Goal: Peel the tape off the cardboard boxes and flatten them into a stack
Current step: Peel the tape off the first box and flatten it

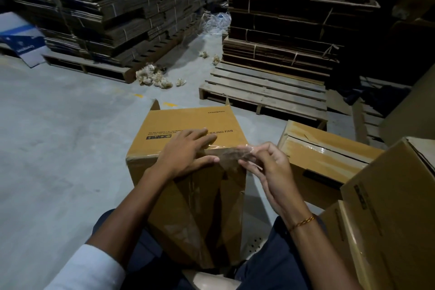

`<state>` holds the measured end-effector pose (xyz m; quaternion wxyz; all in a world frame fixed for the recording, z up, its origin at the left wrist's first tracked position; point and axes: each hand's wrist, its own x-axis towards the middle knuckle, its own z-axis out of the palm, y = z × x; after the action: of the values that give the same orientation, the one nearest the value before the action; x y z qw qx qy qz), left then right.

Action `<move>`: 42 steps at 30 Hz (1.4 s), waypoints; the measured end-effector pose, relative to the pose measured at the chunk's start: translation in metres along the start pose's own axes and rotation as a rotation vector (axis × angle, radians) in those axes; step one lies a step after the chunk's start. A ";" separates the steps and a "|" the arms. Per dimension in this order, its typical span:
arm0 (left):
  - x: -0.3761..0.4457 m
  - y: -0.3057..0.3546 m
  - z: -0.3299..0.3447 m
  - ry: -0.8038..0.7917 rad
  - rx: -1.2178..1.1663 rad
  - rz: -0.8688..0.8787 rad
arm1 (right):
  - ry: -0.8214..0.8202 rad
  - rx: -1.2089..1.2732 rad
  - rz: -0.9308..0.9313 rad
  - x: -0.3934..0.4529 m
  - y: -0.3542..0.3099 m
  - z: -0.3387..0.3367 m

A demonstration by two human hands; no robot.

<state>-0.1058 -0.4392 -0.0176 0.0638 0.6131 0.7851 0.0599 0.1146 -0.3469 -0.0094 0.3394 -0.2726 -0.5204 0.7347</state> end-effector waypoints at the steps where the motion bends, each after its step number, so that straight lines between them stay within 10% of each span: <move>1: 0.001 -0.002 -0.003 -0.019 -0.049 0.024 | 0.042 0.166 0.071 0.000 0.001 0.002; 9: -0.044 -0.041 0.003 0.139 0.095 -0.219 | 0.182 0.166 0.053 0.027 0.006 -0.002; 16: -0.041 -0.034 0.011 0.267 -0.229 -0.327 | 0.012 -1.372 -0.308 0.038 0.008 0.008; 19: -0.034 -0.026 0.016 0.261 -0.223 -0.325 | 0.052 -1.610 -0.381 0.036 -0.002 0.011; 22: -0.030 -0.021 0.020 0.278 -0.218 -0.332 | -0.001 -1.537 -0.311 0.031 -0.017 0.018; 29: -0.027 -0.014 0.025 0.309 -0.234 -0.293 | -0.244 -0.368 0.015 0.010 -0.063 0.076; 34: -0.025 -0.013 0.037 0.395 -0.527 -0.158 | -0.271 -0.001 0.132 0.029 -0.058 0.104; 42: -0.041 -0.021 0.028 0.525 -1.524 -0.293 | -0.320 -0.932 -0.249 0.045 0.006 0.085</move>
<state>-0.1114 -0.4836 -0.0478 0.2843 0.2586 0.5905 0.7097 0.0216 -0.3620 0.0094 0.1828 -0.2150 -0.8669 0.4109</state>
